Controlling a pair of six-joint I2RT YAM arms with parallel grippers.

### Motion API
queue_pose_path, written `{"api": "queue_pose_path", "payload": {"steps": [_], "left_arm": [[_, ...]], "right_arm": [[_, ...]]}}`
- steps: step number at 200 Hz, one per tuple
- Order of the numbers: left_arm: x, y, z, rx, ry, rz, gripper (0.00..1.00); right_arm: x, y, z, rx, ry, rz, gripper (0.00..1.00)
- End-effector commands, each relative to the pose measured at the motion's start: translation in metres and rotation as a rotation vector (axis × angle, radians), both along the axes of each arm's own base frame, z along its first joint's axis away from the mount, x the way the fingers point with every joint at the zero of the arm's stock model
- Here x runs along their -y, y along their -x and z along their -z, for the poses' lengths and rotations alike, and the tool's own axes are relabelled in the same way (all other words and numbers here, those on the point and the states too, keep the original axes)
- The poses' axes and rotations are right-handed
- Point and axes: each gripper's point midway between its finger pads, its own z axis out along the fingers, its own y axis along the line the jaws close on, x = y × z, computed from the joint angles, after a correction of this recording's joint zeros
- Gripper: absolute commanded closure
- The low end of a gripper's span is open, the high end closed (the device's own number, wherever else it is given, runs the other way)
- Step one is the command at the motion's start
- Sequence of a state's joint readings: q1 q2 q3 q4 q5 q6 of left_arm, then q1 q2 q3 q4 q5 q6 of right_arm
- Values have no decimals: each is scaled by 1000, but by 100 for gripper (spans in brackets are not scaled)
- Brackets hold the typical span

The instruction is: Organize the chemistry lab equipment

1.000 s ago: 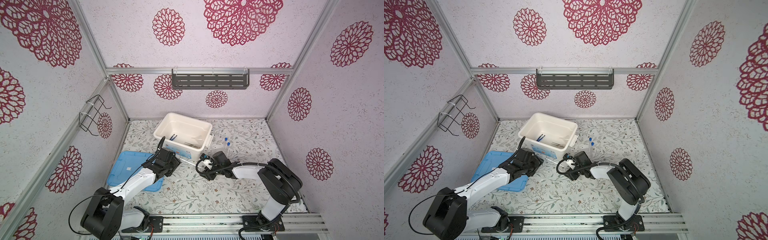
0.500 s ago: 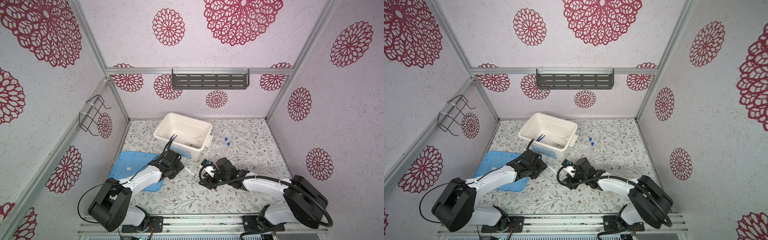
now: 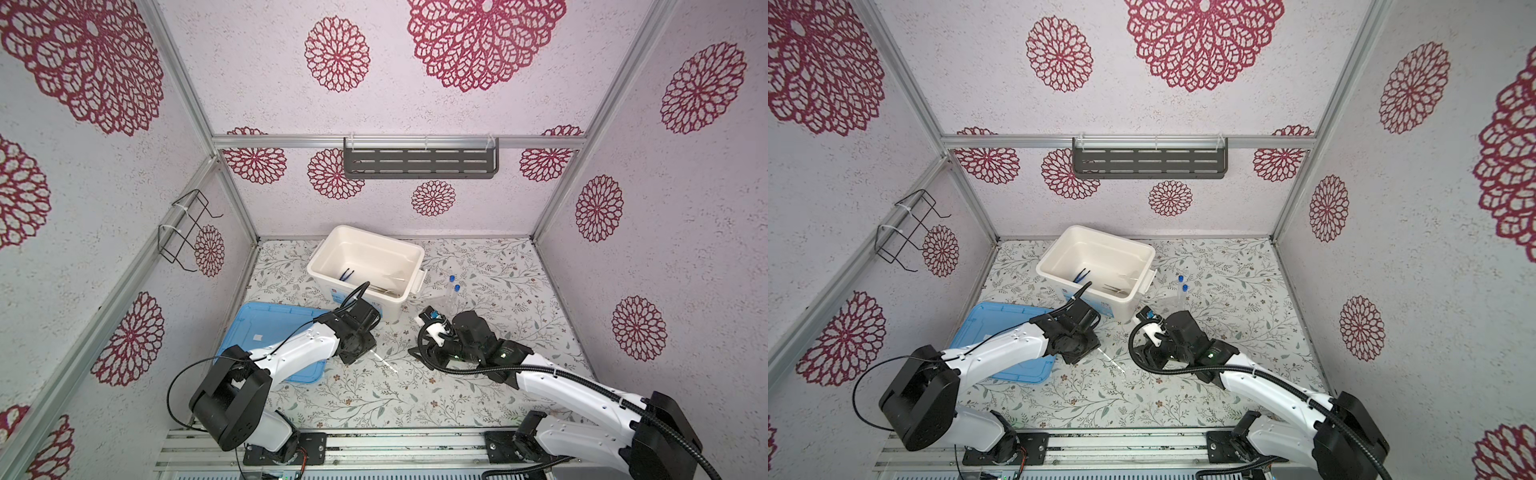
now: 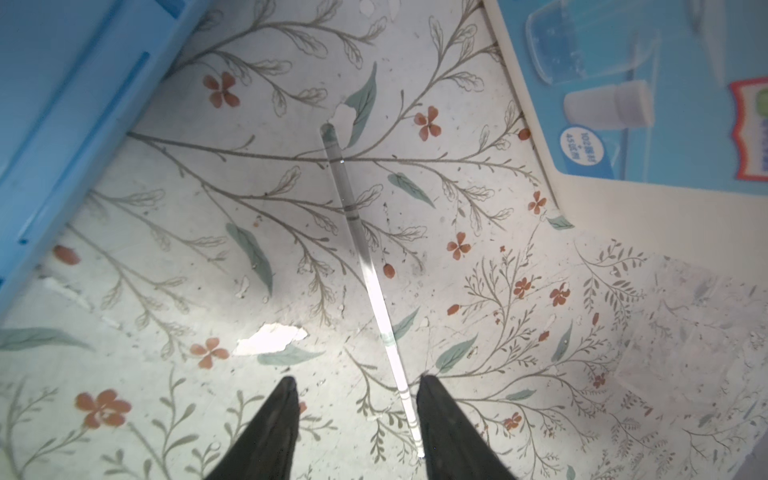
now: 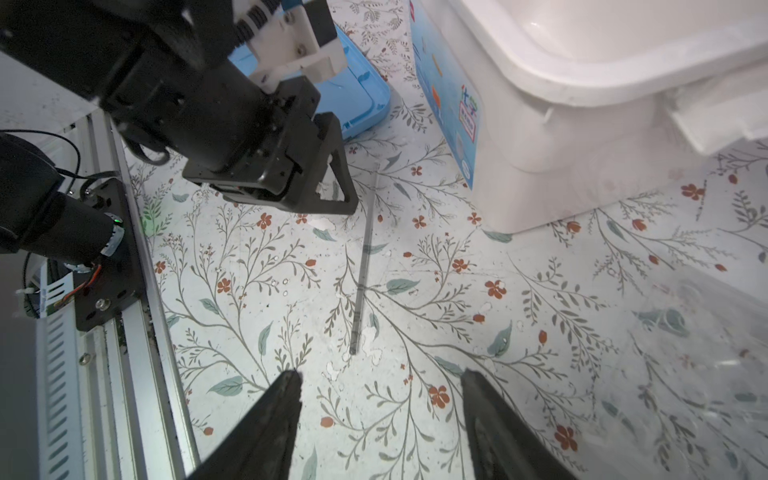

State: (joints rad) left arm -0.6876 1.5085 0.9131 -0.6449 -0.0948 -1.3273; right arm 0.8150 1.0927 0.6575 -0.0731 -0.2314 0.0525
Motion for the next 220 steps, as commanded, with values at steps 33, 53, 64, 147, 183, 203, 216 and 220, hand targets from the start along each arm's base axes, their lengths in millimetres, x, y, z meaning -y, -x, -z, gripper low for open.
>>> {"api": "queue_pose_path", "payload": {"steps": [33, 53, 64, 147, 183, 203, 216, 220], "left_arm": [[1, 4, 10, -66, -61, -137, 58], [5, 2, 13, -80, -60, -191, 59], [5, 4, 16, -104, -79, -208, 59], [8, 18, 39, -251, -156, -218, 64], [7, 22, 53, -260, -150, -225, 67], [8, 26, 64, -283, -153, -227, 69], [8, 29, 70, -297, -151, -226, 72], [8, 30, 72, -304, -151, -228, 72]], "right_arm": [[11, -5, -29, 83, -5, 33, 34], [14, -4, -31, 92, 2, 34, 34], [15, -3, -32, 96, 5, 31, 34], [21, -1, -40, 109, 23, 33, 33], [24, -2, -45, 132, 33, 36, 33], [23, -4, -48, 140, 35, 36, 33], [22, -3, -50, 135, 34, 29, 33], [21, -3, -50, 133, 36, 25, 33]]}}
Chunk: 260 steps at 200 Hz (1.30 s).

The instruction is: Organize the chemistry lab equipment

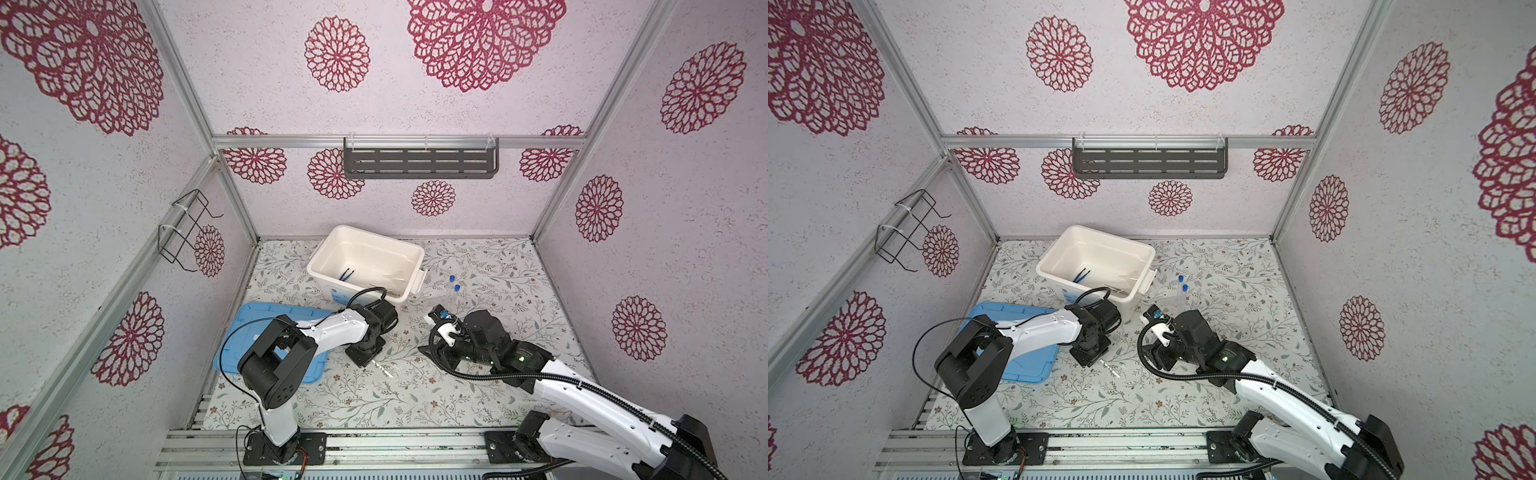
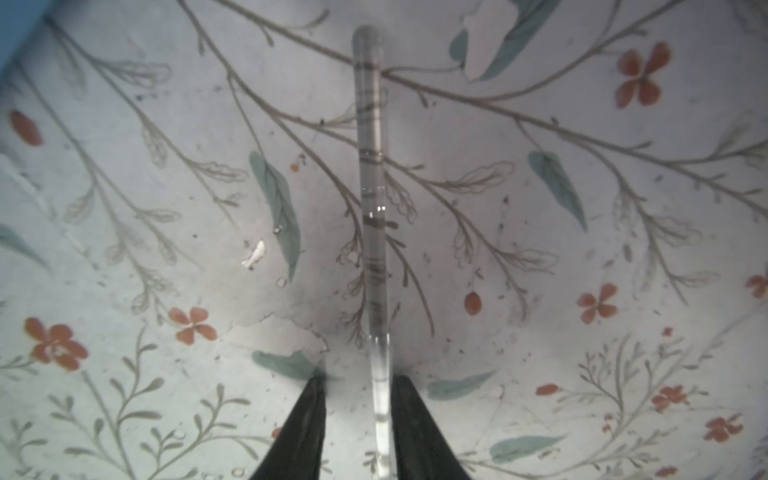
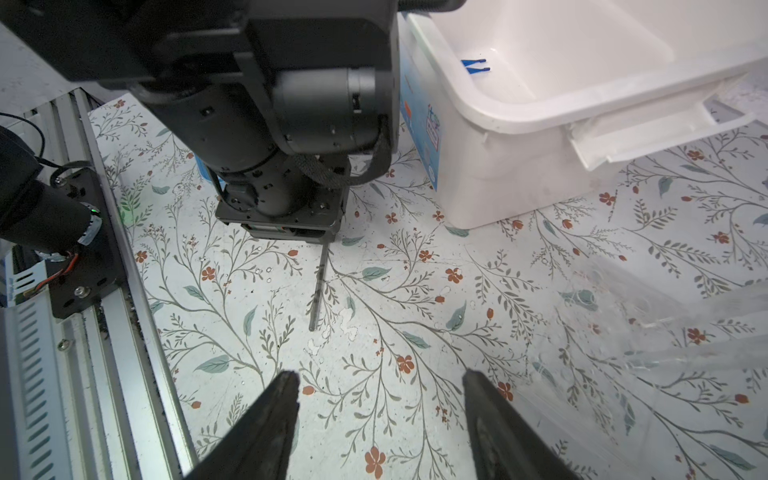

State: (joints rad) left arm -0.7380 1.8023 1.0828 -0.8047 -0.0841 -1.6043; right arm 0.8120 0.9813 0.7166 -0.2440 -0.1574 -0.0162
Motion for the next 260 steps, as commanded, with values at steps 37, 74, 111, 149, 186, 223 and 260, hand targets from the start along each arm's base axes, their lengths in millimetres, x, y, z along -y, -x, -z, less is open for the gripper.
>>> {"api": "queue_pose_path", "payload": {"steps": [37, 74, 111, 149, 186, 223, 260], "left_arm": [[0, 26, 38, -121, 0, -20, 77], [0, 35, 39, -159, 14, -14, 88], [-4, 44, 41, -175, 30, -37, 95], [-1, 37, 16, -126, 62, -46, 95], [7, 30, -8, -87, 109, -63, 96], [6, 25, -20, -64, 90, -55, 96], [13, 25, -18, -65, 123, -66, 96]], "right_arm": [[-5, -6, -29, 52, -33, -12, 33], [-6, -5, -34, 47, -36, -20, 33], [-8, -2, -31, 30, -41, -30, 33], [-11, 23, 17, -95, 31, -89, 34], [-32, 53, 55, -96, 67, -153, 33], [-39, 55, 79, -65, 99, -170, 32], [-49, 61, 103, 6, 166, -233, 32]]}}
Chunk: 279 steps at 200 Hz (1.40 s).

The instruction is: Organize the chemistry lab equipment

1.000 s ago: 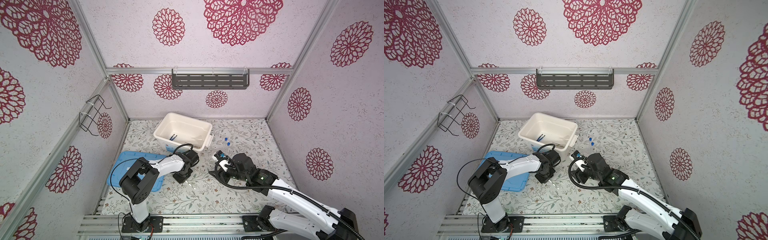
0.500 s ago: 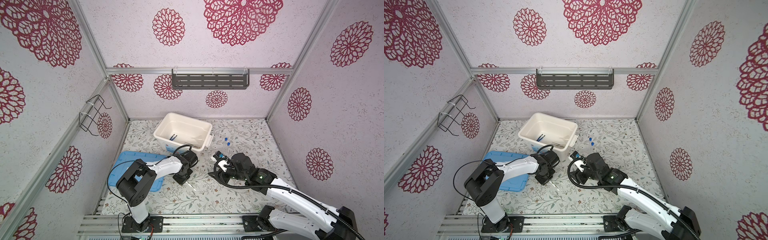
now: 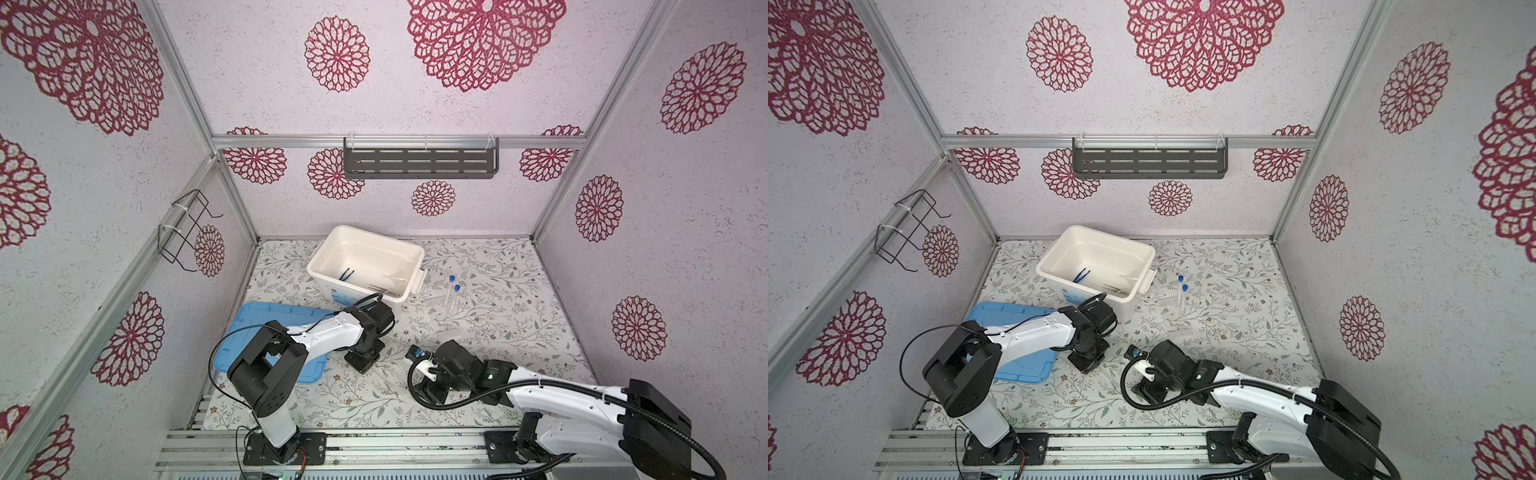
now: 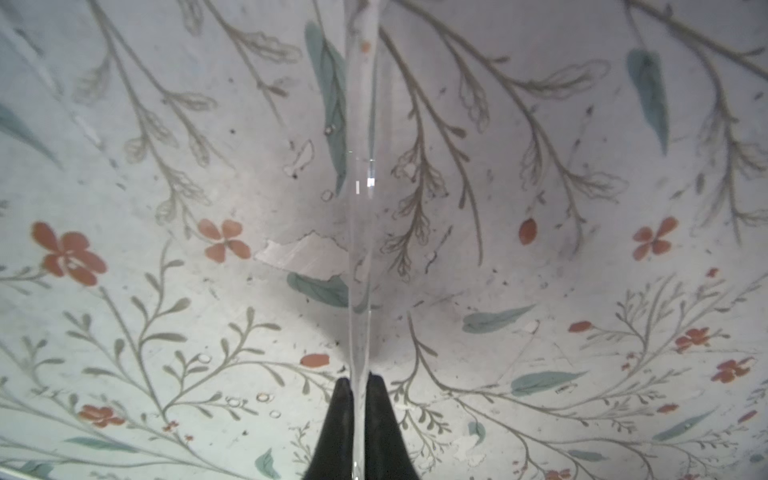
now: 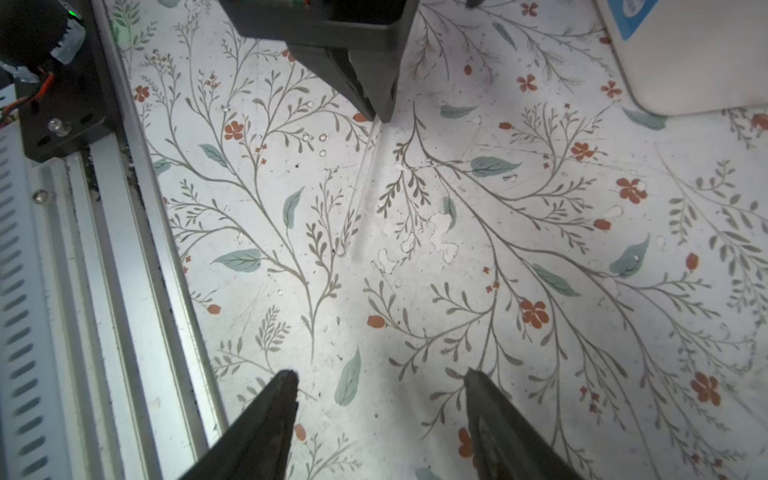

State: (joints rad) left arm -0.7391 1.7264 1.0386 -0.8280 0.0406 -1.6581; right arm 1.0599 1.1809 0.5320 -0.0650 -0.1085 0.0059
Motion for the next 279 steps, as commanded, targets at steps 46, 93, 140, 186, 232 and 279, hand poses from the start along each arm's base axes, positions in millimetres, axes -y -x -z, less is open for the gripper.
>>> {"api": "queue_pose_path", "payload": {"steps": [46, 93, 140, 186, 232, 279], "left_arm": [[16, -3, -10, 24, 59, -38, 96], [23, -5, -11, 24, 92, -44, 96], [24, -3, -14, 32, 105, -52, 96], [29, 0, -12, 23, 135, -55, 96], [31, 0, -10, 17, 144, -52, 96], [32, -1, -14, 23, 150, -57, 91]], "right_arm": [[-30, 0, 9, 125, -17, -93, 32], [-36, -8, 32, 191, 64, -131, 43], [-48, -11, 35, 222, 57, -176, 51], [-54, -16, 46, 212, 64, -163, 64], [-53, -20, 42, 223, 57, -132, 82], [-52, -20, 38, 219, 51, -112, 93]]}}
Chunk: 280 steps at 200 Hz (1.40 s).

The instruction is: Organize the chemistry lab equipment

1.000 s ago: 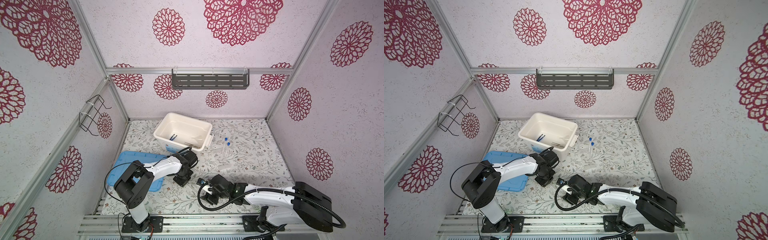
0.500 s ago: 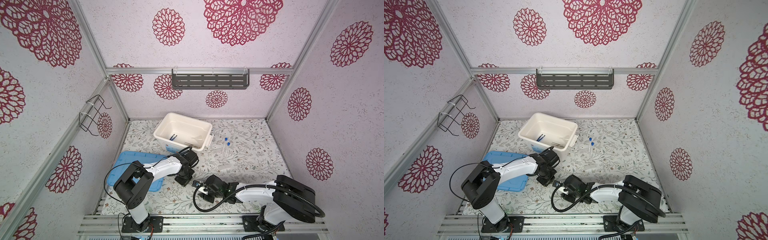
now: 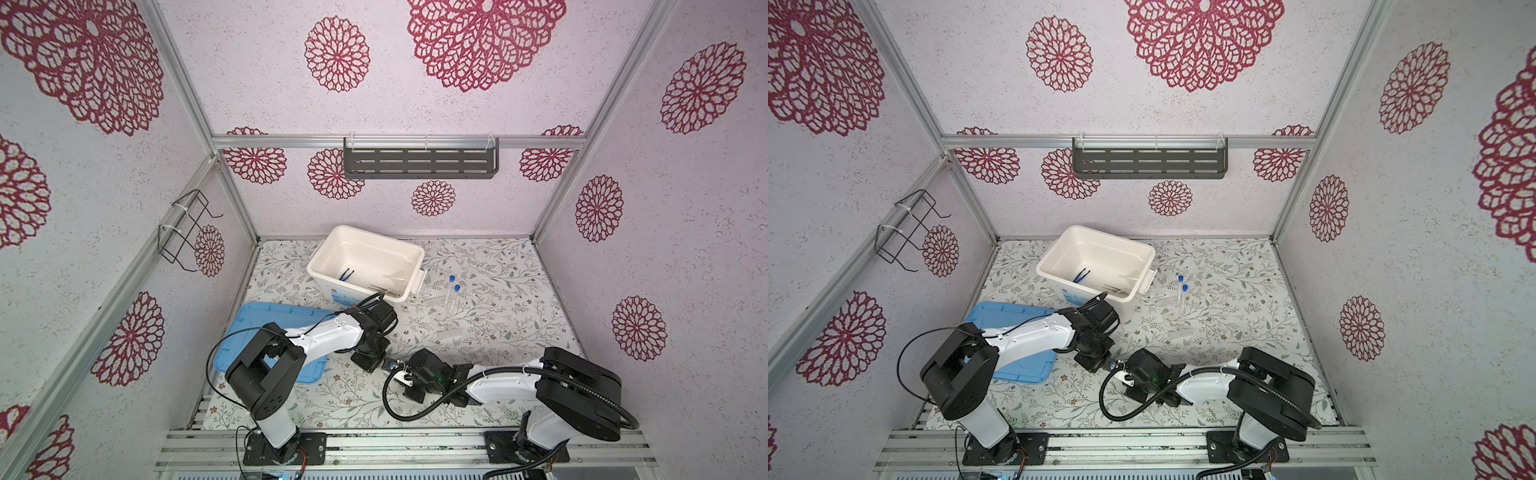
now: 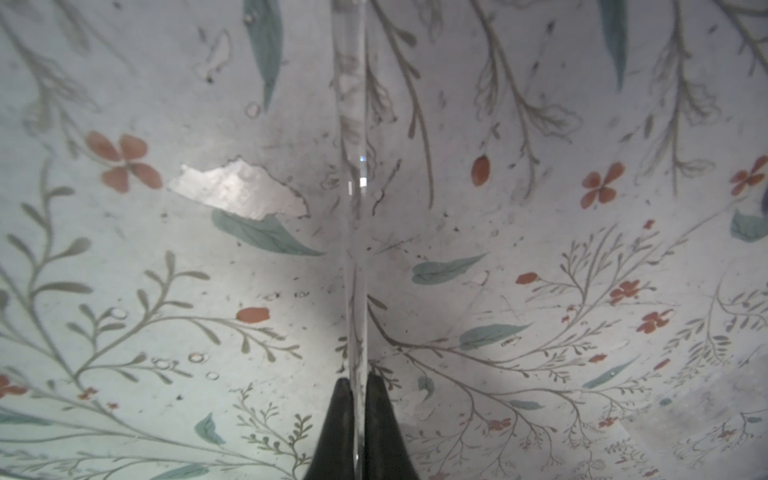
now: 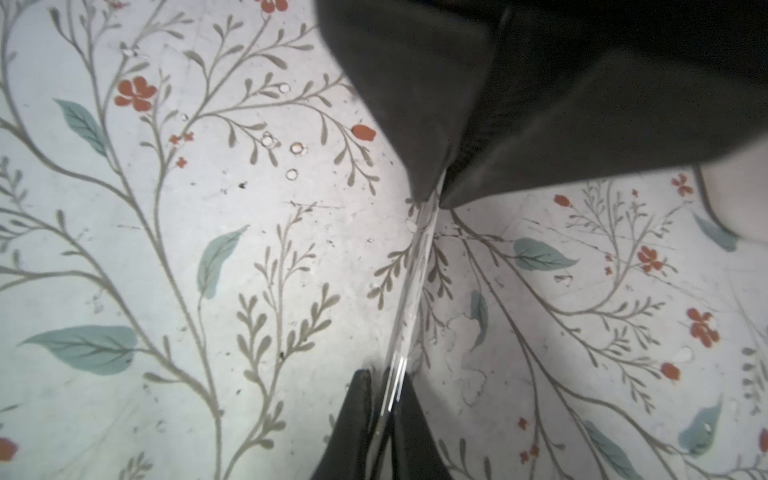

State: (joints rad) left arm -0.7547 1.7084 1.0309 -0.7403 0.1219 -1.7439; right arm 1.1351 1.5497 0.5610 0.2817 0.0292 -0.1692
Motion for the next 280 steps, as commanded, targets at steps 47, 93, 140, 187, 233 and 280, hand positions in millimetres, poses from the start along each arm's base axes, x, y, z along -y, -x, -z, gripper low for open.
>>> {"api": "queue_pose_path", "payload": {"steps": [47, 93, 140, 187, 233, 280], "left_arm": [[6, 0, -30, 59, 61, 4, 67], [-12, -2, -75, 158, 47, 8, 28], [-48, 3, -123, 243, 14, -19, 25], [-110, -15, -191, 465, 3, -53, 12], [-204, -42, -238, 554, -147, -6, 4], [-217, -42, -184, 394, -118, 43, 3]], "right_arm": [[0, 8, -32, -11, -99, 6, 98], [17, 19, -48, -75, -127, 49, 100], [31, 26, -75, -83, -154, 62, 100], [25, 3, -132, -2, -148, 89, 100], [12, -53, -196, -53, -139, 71, 100], [-2, -139, -209, -111, 8, 140, 100]]}}
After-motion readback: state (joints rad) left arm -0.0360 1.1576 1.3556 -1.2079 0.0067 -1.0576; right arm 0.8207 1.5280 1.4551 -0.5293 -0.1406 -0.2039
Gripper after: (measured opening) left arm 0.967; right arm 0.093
